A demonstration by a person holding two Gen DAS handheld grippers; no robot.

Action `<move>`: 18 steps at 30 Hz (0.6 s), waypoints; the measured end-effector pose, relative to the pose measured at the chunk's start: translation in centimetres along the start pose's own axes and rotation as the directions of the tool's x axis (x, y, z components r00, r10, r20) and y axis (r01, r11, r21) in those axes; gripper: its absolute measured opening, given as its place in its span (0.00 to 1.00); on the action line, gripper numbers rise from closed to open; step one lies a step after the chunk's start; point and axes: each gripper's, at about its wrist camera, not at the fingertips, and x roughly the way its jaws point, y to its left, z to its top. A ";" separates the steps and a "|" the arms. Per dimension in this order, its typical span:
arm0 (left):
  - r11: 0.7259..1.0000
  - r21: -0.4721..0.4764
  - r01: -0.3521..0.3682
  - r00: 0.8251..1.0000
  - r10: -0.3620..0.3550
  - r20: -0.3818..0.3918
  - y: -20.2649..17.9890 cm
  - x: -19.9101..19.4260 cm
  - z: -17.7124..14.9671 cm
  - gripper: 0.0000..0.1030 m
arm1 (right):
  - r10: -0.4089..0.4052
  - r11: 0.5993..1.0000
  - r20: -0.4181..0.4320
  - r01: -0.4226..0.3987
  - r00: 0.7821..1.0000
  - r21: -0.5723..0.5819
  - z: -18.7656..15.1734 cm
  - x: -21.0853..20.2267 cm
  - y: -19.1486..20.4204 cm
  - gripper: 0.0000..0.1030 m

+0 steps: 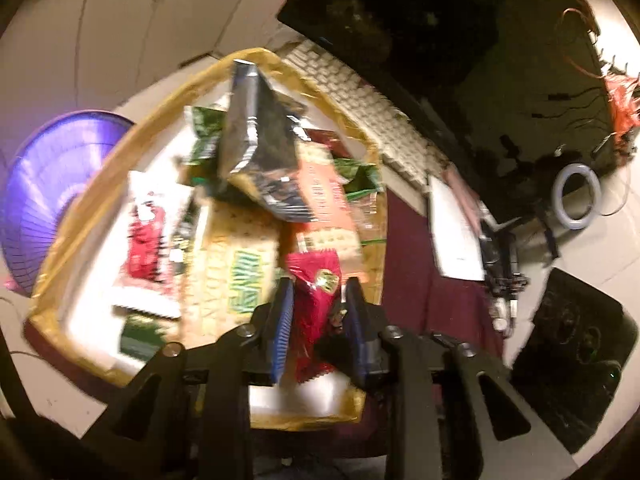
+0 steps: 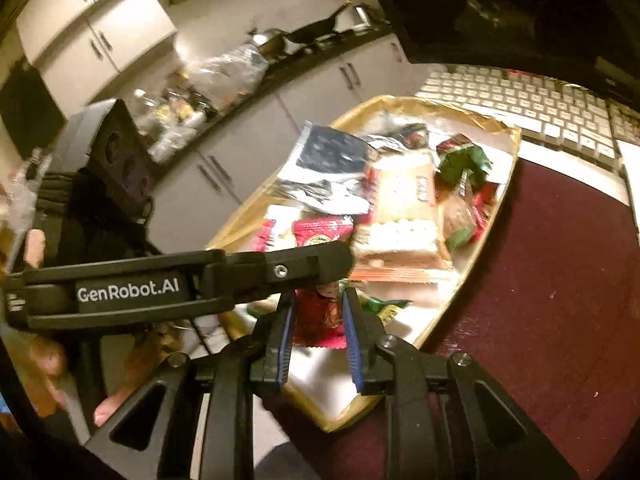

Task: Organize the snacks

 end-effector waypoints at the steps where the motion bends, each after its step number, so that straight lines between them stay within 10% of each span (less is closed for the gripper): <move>1: 0.999 0.037 -0.008 0.999 0.006 0.036 -0.6 -1.1 -0.4 0.53 | -0.024 1.000 0.009 0.024 1.000 -0.006 -0.2 -0.4 0.2 0.24; 2: 0.997 0.071 -0.024 0.997 0.018 0.075 -1.1 -2.0 -0.7 0.73 | -0.035 0.999 0.030 0.035 0.999 -0.012 -0.4 -1.1 0.3 0.28; 4: 0.984 0.131 -0.117 0.980 0.093 0.176 -2.4 -3.9 -1.6 0.82 | -0.058 0.998 0.064 0.058 0.996 0.000 -1.0 -2.4 0.3 0.43; 8: 0.921 0.217 -0.323 0.923 0.256 0.286 -4.7 -5.8 -3.6 0.85 | -0.107 0.993 0.100 0.102 0.989 0.057 -2.6 -4.7 -0.3 0.51; 14: 0.872 0.196 -0.448 0.871 0.376 0.316 -5.6 -6.5 -5.2 0.85 | -0.217 0.962 0.078 0.200 0.973 0.184 -3.3 -6.3 -2.0 0.51; 18: 0.805 0.192 -0.562 0.800 0.468 0.377 -6.6 -7.6 -6.6 0.87 | -0.251 0.952 0.096 0.227 0.963 0.206 -3.9 -7.4 -1.6 0.51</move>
